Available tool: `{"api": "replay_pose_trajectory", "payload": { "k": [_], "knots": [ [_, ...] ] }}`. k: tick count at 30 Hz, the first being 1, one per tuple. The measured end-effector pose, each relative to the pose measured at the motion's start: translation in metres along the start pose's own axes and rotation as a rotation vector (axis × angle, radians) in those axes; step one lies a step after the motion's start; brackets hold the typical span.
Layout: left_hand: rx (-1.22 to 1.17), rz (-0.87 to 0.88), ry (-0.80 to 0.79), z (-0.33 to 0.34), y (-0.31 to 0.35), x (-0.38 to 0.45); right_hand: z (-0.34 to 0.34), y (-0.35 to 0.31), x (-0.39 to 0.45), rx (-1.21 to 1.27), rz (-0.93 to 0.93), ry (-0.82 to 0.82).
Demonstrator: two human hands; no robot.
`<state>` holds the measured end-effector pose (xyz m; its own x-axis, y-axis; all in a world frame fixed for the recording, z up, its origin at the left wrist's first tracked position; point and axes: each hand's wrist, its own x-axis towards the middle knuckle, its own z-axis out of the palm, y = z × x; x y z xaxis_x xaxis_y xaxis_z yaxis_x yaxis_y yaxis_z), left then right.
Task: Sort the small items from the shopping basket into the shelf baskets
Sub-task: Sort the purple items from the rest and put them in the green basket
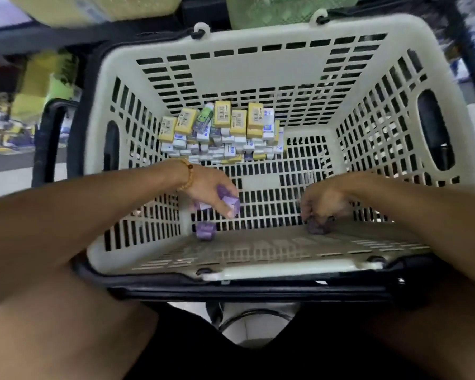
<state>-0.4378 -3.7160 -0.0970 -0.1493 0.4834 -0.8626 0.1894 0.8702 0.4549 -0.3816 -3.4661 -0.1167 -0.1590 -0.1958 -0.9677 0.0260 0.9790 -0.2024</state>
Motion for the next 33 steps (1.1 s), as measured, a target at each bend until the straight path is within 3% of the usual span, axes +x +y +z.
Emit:
{"api": "replay_pose_trajectory", "payload": {
  "k": [2,5,11,18,21,25,30,33],
  "knots": [
    [-0.036,-0.161,-0.082,0.006,-0.014,-0.001,0.000,-0.009,0.000,0.039,-0.033,-0.016],
    [-0.143,-0.243,-0.133,0.021,-0.017,0.004,-0.003,-0.016,-0.007,0.094,-0.100,0.024],
    [-0.056,-0.197,-0.154,0.029,-0.017,0.007,-0.011,-0.020,-0.016,0.259,-0.190,0.019],
    [0.007,-0.163,-0.181,0.029,-0.008,0.002,-0.025,-0.028,-0.025,0.473,-0.305,0.200],
    [-0.104,-0.080,-0.081,0.017,0.000,-0.006,-0.031,-0.026,-0.030,0.549,-0.333,0.278],
    [-0.476,0.111,0.169,-0.015,0.008,-0.027,-0.044,-0.022,-0.046,0.739,-0.401,0.462],
    [-0.957,0.395,0.302,-0.044,0.025,-0.058,-0.056,-0.032,-0.080,0.942,-0.623,0.671],
    [-1.041,0.537,0.402,-0.056,0.036,-0.076,-0.064,-0.042,-0.105,0.990,-0.711,0.751]
  ]
}}
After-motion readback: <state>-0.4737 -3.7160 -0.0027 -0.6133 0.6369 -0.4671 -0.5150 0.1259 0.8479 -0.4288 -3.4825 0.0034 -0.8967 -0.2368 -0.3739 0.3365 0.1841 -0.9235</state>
